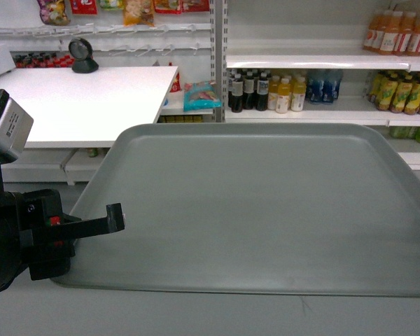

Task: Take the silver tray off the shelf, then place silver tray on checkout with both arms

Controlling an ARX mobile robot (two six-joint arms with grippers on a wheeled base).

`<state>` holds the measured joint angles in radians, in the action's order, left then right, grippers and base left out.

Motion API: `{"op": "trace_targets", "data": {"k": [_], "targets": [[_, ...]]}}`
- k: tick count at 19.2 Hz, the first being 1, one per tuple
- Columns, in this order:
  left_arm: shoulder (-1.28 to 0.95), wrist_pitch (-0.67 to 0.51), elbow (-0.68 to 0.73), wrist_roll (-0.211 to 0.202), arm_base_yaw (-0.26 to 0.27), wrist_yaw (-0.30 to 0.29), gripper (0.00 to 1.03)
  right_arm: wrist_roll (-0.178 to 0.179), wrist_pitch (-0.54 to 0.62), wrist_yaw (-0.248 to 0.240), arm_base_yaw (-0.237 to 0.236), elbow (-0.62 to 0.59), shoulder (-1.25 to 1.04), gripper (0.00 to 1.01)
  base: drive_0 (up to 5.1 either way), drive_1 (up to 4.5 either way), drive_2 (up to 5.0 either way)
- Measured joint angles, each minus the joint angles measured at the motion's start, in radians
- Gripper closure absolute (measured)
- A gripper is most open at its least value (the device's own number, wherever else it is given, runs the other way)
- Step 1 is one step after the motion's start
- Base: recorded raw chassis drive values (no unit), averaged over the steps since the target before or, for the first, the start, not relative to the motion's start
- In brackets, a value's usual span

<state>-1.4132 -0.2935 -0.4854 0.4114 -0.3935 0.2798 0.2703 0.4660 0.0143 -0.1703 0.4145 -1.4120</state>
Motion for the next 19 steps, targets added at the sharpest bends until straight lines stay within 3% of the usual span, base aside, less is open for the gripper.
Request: {"op": "trace_targets", "data": {"k": [19], "targets": [[0.000, -0.002, 0.000, 0.000, 0.000, 0.000, 1.00, 0.000, 0.001, 0.000, 0.000, 0.000, 0.000, 0.99, -5.0, 2.50, 2.5]]}}
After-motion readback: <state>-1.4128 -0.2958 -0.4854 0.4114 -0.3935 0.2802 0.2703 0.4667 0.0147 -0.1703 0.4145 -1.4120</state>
